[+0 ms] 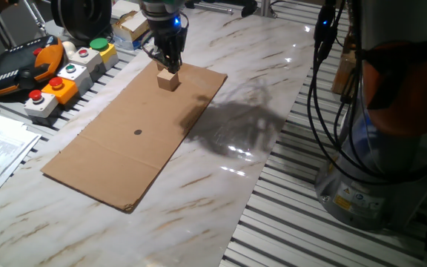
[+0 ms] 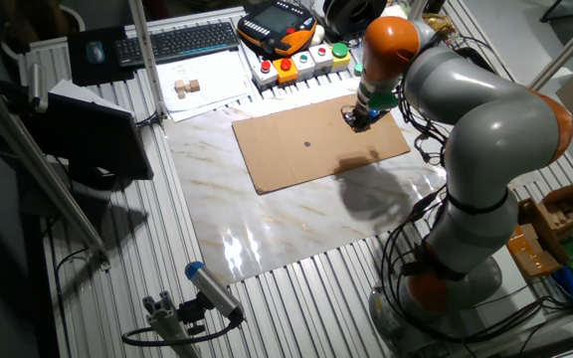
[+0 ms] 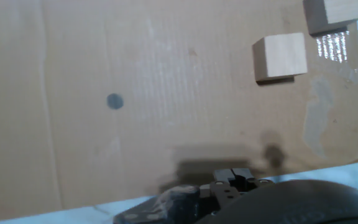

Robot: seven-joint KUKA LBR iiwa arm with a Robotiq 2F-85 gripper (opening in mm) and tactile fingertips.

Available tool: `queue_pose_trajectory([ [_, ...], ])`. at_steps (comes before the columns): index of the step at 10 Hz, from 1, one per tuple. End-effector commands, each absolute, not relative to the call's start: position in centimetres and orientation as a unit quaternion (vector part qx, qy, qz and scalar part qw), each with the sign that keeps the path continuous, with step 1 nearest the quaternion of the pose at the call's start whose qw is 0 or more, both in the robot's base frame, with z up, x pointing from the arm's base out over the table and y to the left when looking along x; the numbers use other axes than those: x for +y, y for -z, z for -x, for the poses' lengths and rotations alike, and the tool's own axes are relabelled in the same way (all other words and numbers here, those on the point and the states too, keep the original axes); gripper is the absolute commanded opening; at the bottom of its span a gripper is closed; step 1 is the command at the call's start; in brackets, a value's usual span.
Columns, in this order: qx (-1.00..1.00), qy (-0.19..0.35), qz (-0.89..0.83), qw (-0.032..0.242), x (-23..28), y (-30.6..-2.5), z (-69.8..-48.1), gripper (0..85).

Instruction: Use the gripper to push the small block from left to right

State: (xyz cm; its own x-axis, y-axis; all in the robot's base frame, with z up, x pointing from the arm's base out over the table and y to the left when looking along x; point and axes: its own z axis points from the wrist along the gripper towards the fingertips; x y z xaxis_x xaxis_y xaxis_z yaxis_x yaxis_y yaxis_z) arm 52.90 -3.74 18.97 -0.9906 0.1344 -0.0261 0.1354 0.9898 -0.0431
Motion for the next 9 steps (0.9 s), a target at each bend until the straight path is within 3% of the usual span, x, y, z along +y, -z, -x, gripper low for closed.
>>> queue_pose_trajectory([
  [1,0.997,0.020,-0.080,0.010,-4.0,-18.5,-53.0,0.7],
  [5,0.986,0.041,-0.157,0.025,-5.1,-16.8,-53.1,0.7],
  [9,0.975,0.002,-0.222,0.016,-6.5,-16.0,-52.9,0.7],
])
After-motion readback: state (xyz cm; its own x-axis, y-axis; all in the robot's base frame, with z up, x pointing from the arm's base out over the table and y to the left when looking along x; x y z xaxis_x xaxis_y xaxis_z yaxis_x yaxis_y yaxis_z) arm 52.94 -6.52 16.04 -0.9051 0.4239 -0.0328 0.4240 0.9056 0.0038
